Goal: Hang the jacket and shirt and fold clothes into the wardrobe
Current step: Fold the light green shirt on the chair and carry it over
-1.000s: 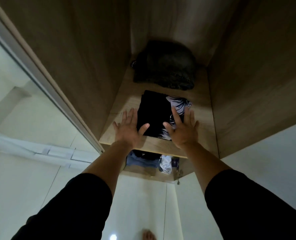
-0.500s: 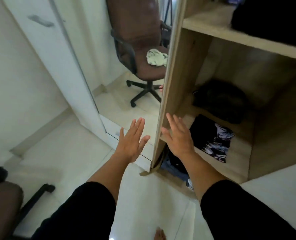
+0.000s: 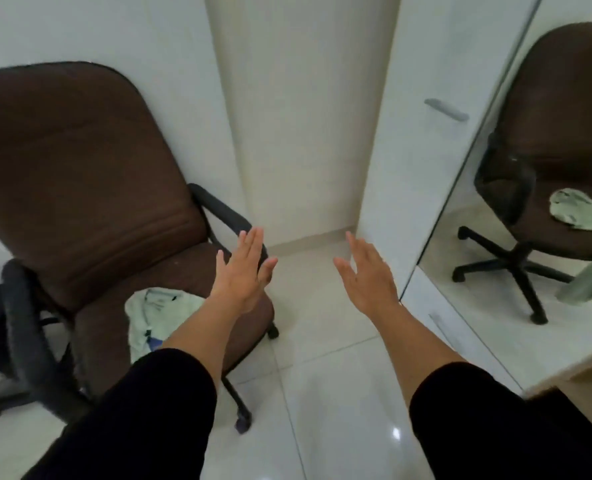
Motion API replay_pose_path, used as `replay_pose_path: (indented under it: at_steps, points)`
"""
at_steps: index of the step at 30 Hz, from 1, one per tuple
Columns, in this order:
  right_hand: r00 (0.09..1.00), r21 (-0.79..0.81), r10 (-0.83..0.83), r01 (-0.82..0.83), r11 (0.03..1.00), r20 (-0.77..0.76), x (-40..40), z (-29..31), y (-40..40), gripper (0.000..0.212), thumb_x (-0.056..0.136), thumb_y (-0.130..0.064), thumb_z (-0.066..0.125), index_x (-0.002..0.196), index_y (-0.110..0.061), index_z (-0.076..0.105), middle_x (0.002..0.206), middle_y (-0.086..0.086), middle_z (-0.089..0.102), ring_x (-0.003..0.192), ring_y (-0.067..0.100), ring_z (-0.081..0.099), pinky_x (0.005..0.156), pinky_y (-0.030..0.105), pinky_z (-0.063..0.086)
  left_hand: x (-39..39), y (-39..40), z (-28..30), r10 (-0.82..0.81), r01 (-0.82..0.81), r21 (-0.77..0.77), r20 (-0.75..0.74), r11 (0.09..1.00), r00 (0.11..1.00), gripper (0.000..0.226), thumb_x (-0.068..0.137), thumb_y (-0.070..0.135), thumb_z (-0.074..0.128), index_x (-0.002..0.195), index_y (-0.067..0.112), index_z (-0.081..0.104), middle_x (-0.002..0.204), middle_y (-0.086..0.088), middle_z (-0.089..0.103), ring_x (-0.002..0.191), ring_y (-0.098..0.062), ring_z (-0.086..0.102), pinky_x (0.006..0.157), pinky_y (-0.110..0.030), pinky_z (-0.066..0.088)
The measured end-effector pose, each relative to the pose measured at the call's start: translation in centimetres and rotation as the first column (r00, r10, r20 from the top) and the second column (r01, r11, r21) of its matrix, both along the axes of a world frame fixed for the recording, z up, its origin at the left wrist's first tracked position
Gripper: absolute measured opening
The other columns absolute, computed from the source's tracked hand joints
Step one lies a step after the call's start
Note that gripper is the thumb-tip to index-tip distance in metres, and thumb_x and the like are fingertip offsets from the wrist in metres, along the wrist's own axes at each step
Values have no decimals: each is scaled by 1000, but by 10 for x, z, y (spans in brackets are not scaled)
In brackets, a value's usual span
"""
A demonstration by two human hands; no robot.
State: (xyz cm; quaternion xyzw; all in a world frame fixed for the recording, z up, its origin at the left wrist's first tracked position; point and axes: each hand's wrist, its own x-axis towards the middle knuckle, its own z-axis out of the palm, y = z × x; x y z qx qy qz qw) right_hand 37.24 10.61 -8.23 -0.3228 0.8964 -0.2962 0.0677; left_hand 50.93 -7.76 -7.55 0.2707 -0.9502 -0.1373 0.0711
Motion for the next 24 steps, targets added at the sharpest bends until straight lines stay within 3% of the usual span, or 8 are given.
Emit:
replay_pose_path:
  at_steps: [5, 14, 19, 24]
  points:
    - [964, 36, 267, -266, 963, -15, 47, -14, -112, 58, 98, -49, 31, 150, -27, 17, 153, 4, 29, 141, 22, 25, 114, 40, 24, 88, -81, -14, 252, -255, 27, 74, 967, 965, 63, 97, 51, 13, 150, 23, -7, 158, 9, -11, 145, -10, -10, 116, -52, 2]
    - [827, 100, 556, -562, 821, 82, 77, -77, -283, 59, 96, -53, 29, 149, -30, 17, 152, 5, 32, 141, 22, 27, 112, 50, 27, 163, -189, -76, 516, -538, 118, 172, 835, 839, 68, 93, 57, 11, 149, 23, -8, 158, 9, -11, 144, -10, -11, 116, -54, 3]
    - [764, 218, 616, -646, 732, 193, 73, -137, -357, 58, 98, -50, 31, 150, -31, 14, 151, 5, 32, 140, 22, 26, 110, 50, 28, 159, -246, -128, 591, -636, 171, 248, 753, 767, 66, 96, 53, 18, 150, 23, -4, 158, 8, -7, 145, -10, -9, 115, -54, 3]
    - [746, 358, 594, -666, 655, 301, 64, -200, -399, 58, 98, -46, 33, 150, -33, 10, 153, 5, 26, 141, 22, 23, 112, 49, 26, 149, -292, -193, 569, -658, 184, 370, 730, 735, 65, 97, 51, 23, 150, 23, -3, 158, 8, -6, 145, -12, -8, 115, -55, 6]
